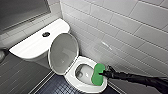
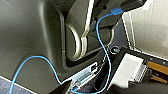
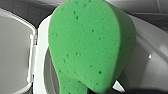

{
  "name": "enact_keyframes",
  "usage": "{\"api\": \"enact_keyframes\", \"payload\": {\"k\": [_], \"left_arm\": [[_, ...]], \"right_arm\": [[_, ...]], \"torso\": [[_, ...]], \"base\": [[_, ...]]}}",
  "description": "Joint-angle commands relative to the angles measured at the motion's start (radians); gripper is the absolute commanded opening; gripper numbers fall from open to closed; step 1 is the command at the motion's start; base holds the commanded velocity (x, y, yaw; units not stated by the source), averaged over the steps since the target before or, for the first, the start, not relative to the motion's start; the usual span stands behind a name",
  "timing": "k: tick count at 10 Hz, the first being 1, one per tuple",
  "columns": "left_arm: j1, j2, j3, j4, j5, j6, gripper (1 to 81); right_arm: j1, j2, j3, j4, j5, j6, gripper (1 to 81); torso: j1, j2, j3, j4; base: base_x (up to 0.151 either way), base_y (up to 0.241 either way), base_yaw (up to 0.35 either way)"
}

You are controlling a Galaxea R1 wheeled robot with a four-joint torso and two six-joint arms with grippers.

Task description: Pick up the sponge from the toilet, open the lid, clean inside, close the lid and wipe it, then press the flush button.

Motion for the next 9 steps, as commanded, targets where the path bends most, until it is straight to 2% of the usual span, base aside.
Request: {"api": "enact_keyframes", "payload": {"k": [1, 3, 7, 9], "left_arm": [[0.043, 0.006, 0.034, 0.034, 0.095, 0.005, 81.1], [0.043, 0.012, 0.035, 0.041, 0.092, 0.007, 81.1], [0.043, 0.012, 0.04, 0.051, 0.092, 0.007, 81.1], [0.039, 0.017, 0.04, 0.052, 0.092, 0.007, 81.1]], "right_arm": [[0.066, -0.155, 0.172, 0.006, -0.036, 0.052, 1.0], [0.022, -0.237, 0.261, 0.008, -0.007, 0.057, 1.0], [-0.163, -0.355, 0.372, -0.003, 0.114, 0.06, 1.0], [-0.226, -0.422, 0.476, -0.006, 0.148, 0.054, 1.0]], "torso": [[0.0, 0.0, 0.0, 0.0], [0.0, 0.0, 0.0, 0.0], [0.0, 0.0, 0.0, 0.0], [0.0, 0.0, 0.0, 0.0]], "base": [[0.0, 0.0, 0.0], [0.0, 0.0, 0.0], [0.0, 0.0, 0.0], [0.0, 0.0, 0.0]]}}
